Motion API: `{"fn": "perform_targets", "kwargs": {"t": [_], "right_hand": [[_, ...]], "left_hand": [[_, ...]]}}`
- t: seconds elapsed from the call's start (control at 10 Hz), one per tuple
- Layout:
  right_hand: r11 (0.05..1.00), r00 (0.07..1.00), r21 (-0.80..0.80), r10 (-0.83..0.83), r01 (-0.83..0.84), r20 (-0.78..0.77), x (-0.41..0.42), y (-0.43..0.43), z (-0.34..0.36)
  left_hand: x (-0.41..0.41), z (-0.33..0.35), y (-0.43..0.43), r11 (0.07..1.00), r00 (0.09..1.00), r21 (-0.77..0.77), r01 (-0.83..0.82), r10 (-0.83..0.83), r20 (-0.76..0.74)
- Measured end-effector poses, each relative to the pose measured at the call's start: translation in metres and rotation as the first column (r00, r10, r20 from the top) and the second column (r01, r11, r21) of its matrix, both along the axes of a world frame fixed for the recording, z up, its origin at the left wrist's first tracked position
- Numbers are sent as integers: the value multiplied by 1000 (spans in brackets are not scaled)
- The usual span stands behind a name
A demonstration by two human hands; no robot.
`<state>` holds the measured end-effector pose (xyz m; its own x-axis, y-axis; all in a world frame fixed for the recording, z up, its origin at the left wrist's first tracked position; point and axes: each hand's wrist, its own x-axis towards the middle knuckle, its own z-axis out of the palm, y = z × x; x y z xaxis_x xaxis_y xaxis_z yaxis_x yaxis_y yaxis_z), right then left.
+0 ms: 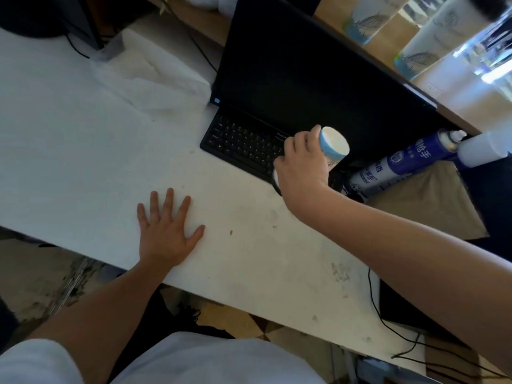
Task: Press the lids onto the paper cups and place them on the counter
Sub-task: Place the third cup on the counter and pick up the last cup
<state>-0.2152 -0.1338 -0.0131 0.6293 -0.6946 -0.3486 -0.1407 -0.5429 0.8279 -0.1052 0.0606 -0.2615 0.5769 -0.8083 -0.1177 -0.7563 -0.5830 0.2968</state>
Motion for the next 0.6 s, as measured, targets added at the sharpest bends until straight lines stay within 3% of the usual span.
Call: {"fn": "perform_targets", "kwargs": {"t": [0.2, 0.6], "right_hand": [[999, 985, -38, -25, 19, -170, -4, 22, -37], [999, 996, -43, 5, -9, -88, 5, 24, -34]], "left_hand": [[0, 0, 0, 1000, 1000, -2, 2, -2, 4], [0, -1, 1, 1000, 1000, -12, 15, -15, 7]]}}
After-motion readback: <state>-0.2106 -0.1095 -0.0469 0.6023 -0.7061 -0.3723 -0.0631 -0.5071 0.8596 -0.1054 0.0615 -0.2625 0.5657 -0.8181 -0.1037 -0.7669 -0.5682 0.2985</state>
